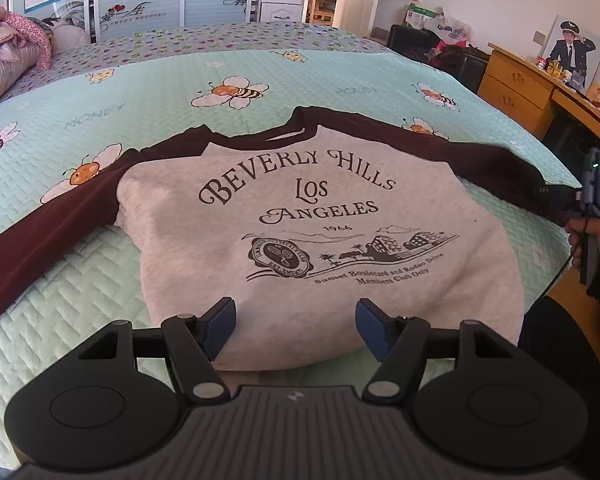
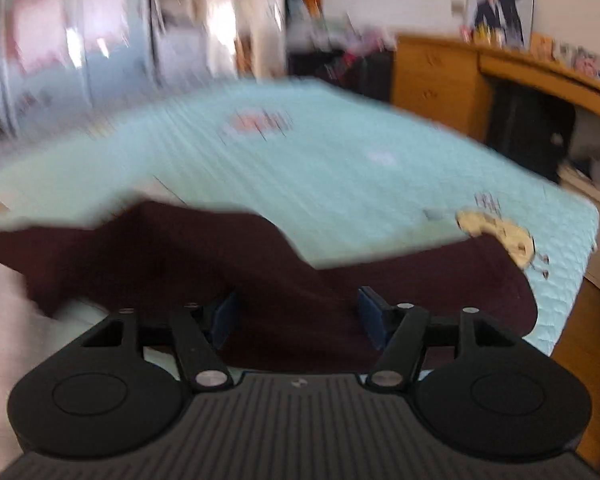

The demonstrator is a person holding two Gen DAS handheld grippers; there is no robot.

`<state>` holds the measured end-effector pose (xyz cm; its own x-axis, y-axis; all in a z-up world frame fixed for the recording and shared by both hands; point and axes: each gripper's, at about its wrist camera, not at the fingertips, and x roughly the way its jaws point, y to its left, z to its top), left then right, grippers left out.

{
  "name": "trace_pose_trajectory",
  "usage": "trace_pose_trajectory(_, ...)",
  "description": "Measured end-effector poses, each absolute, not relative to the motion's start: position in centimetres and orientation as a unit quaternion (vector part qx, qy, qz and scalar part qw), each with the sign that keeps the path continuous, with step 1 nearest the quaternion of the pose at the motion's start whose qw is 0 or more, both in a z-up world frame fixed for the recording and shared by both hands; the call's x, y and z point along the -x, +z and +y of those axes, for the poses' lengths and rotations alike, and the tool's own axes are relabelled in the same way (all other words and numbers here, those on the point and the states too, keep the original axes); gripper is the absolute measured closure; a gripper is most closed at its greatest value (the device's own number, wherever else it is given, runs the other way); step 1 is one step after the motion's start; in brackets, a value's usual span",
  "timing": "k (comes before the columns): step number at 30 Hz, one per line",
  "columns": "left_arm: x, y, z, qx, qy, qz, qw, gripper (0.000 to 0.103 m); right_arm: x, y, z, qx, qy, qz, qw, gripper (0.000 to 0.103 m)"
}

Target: Fold clothes

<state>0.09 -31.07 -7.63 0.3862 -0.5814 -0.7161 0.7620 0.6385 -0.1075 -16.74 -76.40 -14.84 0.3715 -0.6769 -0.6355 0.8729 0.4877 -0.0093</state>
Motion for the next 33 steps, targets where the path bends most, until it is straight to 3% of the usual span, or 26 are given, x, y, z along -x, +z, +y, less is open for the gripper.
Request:
trace_pose_trajectory(5, -0.5, -8.0, -31.0, -0.113, -0.403, 0.38, 0.825, 0.034, 22.8, -12.7, -77.7, -0.203, -0.6, 0.2, 0.748, 0.05)
trace_pose_trajectory(8, -0.8, -8.1, -31.3, -0.11, -0.406, 0.379, 0.824, 0.034, 22.9, -11.3, -73.2, -0.227, -0.526, 0.18, 0.8, 0.047)
trace_pose_trajectory(10, -0.8, -8.0, -31.3, -0.106, -0.407, 0.377, 0.825, 0.034, 22.9, -10.4, -70.2, -0.243, -0.47, 0.167, 0.832, 0.04)
trace_pose_trajectory(16, -1.1, -7.1, -29.9, -0.097, -0.392, 0.371, 0.836, 0.034, 15.2, -10.3, -59.4, -0.294, -0.248, 0.212, 0.898, 0.03)
trace_pose_trajectory(20, -1.4, -6.5, -29.0, -0.096, -0.378, 0.368, 0.844, 0.033, 10.6, -10.5, -54.0, -0.239, -0.187, 0.257, 0.918, 0.029)
trace_pose_trajectory(24, -2.3, -7.3, -29.7, -0.121, -0.359, 0.389, 0.84, 0.029, 9.4, -12.6, -52.8, -0.165, -0.186, 0.358, 0.9, 0.025)
trace_pose_trajectory(30, -2.8, -10.0, -30.9, -0.133, -0.36, 0.422, 0.821, 0.026, 13.4, -11.7, -55.0, -0.216, -0.211, 0.365, 0.881, 0.025)
trace_pose_trajectory(33, -2.5, -10.3, -31.1, -0.139, -0.363, 0.421, 0.82, 0.024, 14.3, -10.4, -54.4, -0.187, -0.257, 0.358, 0.878, 0.025)
